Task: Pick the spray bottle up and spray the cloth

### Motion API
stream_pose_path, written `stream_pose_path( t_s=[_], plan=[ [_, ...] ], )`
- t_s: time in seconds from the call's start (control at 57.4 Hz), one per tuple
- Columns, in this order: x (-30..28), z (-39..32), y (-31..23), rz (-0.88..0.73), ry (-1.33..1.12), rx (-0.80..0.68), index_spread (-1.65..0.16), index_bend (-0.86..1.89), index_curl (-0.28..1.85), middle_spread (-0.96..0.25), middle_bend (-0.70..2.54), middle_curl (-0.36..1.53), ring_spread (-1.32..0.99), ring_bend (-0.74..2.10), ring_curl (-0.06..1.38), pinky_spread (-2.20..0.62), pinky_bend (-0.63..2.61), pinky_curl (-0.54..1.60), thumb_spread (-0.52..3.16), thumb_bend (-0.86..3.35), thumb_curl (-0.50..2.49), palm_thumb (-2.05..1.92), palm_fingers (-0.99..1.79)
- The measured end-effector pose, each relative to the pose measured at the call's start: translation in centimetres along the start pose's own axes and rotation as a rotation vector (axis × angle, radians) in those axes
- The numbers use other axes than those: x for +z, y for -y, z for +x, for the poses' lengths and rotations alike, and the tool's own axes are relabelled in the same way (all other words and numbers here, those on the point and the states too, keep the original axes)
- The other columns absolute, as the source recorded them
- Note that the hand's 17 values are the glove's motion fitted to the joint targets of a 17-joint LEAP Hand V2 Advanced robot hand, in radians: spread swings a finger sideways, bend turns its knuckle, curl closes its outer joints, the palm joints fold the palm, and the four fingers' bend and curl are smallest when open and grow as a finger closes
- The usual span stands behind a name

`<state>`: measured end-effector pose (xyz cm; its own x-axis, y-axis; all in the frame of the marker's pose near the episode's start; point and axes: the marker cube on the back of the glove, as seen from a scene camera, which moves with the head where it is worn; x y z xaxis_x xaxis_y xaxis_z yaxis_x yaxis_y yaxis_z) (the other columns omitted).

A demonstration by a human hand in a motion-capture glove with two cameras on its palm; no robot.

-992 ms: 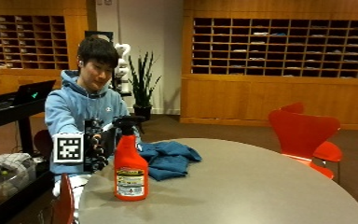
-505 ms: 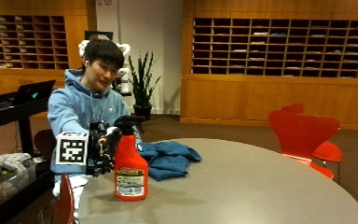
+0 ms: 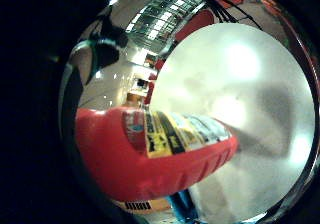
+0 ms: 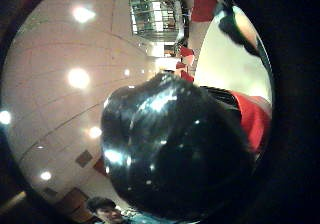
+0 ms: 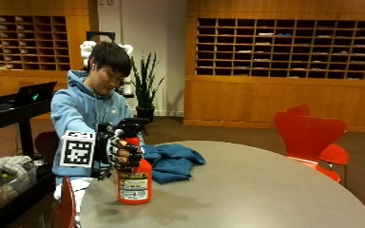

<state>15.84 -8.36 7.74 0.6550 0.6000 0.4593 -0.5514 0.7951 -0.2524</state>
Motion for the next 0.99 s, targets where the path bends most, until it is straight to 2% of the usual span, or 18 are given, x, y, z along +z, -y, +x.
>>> stream_pose_path(
  t_s=[0.244, 0.383, 0.714, 0.992],
  plan=[
    [0.7, -0.6, 1.0, -0.191, -0.021, 0.02, -0.26, 0.17, 0.32, -0.13, 0.35, 0.4, -0.13, 0.56, 0.35, 0.01, 0.19, 0.3, 0.9, 0.0, 0.42, 0.81, 1.17],
    [1.0, -1.1, 1.6, -0.253, -0.089, 0.028, -0.23, 0.22, 0.38, -0.14, 0.45, 0.44, -0.16, 0.51, 0.36, -0.06, 0.19, 0.32, 0.7, -0.01, 0.51, 0.9, 1.27],
    [0.9, -1.1, 2.7, -0.19, -0.112, 0.028, -0.22, 0.36, 0.5, -0.12, 0.55, 0.5, -0.19, 0.51, 0.41, -0.15, 0.23, 0.35, 0.31, -0.03, 0.66, 0.96, 1.36],
    [0.8, -1.2, 2.8, -0.199, -0.124, 0.005, -0.21, 0.43, 0.54, -0.11, 0.58, 0.5, -0.19, 0.52, 0.43, -0.19, 0.26, 0.37, 0.18, -0.03, 0.71, 0.94, 1.37]
  ],
)
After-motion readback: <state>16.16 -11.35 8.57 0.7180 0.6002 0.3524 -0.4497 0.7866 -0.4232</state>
